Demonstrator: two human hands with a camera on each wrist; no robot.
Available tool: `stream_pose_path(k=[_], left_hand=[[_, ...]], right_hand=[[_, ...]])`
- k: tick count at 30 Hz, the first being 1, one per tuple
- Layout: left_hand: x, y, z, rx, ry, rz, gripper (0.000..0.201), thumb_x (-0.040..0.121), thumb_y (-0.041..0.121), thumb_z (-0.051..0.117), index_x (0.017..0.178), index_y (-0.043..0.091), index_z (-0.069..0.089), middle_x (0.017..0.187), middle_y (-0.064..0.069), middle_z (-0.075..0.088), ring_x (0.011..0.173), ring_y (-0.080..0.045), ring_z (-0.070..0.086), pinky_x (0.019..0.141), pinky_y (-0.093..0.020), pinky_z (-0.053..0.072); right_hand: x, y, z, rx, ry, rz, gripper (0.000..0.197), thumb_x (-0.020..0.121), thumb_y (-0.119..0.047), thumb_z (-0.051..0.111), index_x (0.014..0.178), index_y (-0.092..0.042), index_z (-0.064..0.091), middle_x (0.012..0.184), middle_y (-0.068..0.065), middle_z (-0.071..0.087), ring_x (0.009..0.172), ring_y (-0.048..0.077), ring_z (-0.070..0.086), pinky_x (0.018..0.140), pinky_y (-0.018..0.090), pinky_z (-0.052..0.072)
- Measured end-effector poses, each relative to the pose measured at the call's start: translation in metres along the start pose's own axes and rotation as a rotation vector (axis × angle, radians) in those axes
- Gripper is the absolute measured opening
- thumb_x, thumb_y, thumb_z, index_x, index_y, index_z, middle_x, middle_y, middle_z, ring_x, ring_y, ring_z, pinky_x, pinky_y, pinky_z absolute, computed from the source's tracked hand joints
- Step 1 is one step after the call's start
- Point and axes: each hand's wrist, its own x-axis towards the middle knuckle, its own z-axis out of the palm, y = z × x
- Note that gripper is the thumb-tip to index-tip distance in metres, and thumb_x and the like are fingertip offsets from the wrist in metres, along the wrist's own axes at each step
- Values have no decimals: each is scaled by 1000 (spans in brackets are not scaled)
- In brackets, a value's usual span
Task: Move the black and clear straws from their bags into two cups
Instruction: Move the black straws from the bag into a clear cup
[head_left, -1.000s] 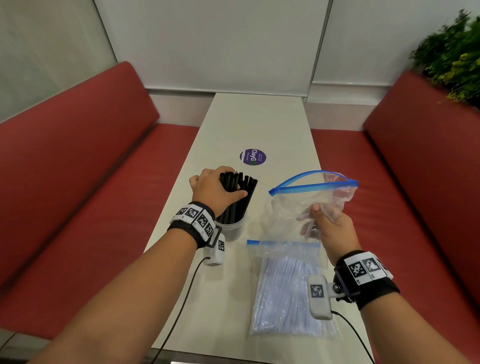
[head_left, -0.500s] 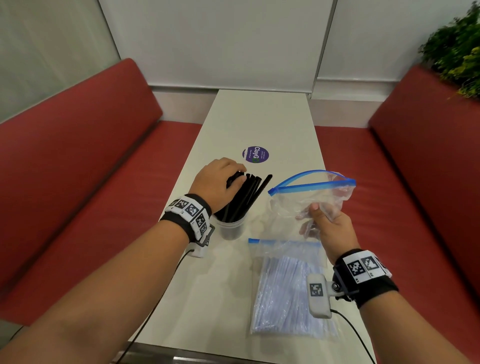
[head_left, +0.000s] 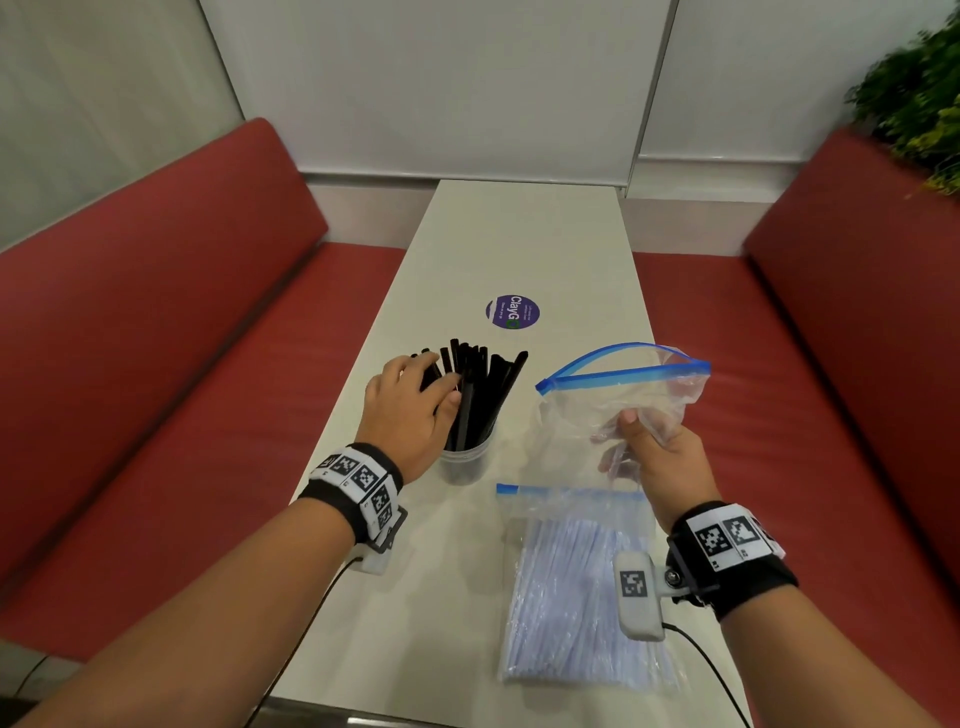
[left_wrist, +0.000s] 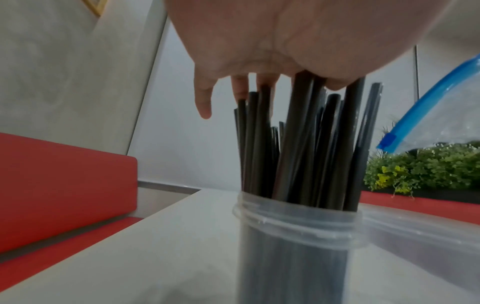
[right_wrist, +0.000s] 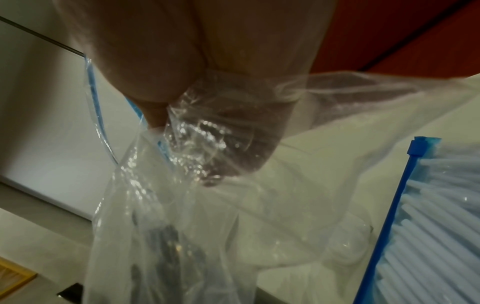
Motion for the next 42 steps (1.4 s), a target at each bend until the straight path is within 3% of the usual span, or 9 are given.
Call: stream_pose_path(k=[4, 8, 14, 18, 22, 25, 30, 35, 42], left_hand=[[5, 0, -4, -131, 33, 46, 67, 102, 56, 16, 142, 16, 53, 150, -10, 46, 136, -30, 39, 114, -51, 34], [25, 24, -11, -112, 54, 174, 71, 92, 65, 41, 145, 17, 46, 153, -10, 43, 139, -30, 41, 114, -51, 33], [55, 51, -6, 136, -150, 314, 70, 98, 47, 47, 158, 28, 16, 164, 0, 27, 145, -25, 36, 118, -56, 25], [63, 56, -8, 182, -199, 394, 50, 100, 47, 45, 147, 28, 42, 144, 7, 55, 134, -20, 47, 120, -52, 19], [59, 44, -9, 168, -13, 417, 19, 97, 35, 57, 97, 21, 71, 96, 4, 73, 98, -24, 65, 108, -50, 37], [46, 27, -10, 147, 16, 277, 23, 98, 26, 54, 116, 23, 69, 117, 4, 71, 110, -23, 62, 111, -49, 35], [15, 23, 0, 256, -138, 160, 52, 103, 41, 38, 151, 22, 38, 163, 3, 32, 148, -23, 31, 119, -53, 22], [16, 17, 0, 134, -101, 160, 56, 96, 44, 51, 144, 16, 47, 160, -8, 36, 143, -30, 37, 115, -53, 33], [19, 22, -33, -194, 3, 122, 66, 98, 61, 31, 142, 15, 49, 150, -5, 49, 138, -24, 44, 119, -49, 29]], right_hand=[[1, 2, 2, -9, -12, 6, 29, 102, -28, 56, 90, -5, 67, 74, 4, 77, 57, 29, 61, 61, 36, 55], [1, 2, 4, -15, -19, 11, 34, 96, -36, 59, 91, -3, 67, 78, 6, 76, 58, 29, 62, 60, 36, 55], [0, 4, 5, -20, -14, 23, 31, 103, -26, 55, 96, 2, 66, 85, 15, 73, 56, 28, 61, 56, 33, 54], [-2, 8, 5, -8, -2, 31, 29, 103, -26, 56, 93, -1, 66, 81, 11, 73, 53, 26, 61, 55, 32, 54], [-4, 8, 6, -8, 4, 30, 26, 103, -24, 56, 91, -3, 66, 77, 7, 74, 54, 27, 61, 54, 31, 54], [-7, 6, 5, -12, 5, 15, 27, 103, -23, 56, 89, -4, 67, 76, 5, 75, 52, 24, 61, 53, 29, 55], [-9, 4, 3, -22, -2, -3, 28, 103, -24, 55, 85, -7, 67, 75, 3, 75, 52, 22, 62, 54, 28, 55], [-12, 1, 4, -23, -19, -8, 28, 102, -28, 57, 87, -6, 68, 76, 4, 75, 53, 21, 63, 54, 29, 56], [-22, -8, 17, -9, -119, -37, 32, 90, -39, 60, 84, -7, 66, 81, 7, 74, 56, 22, 63, 59, 35, 54]])
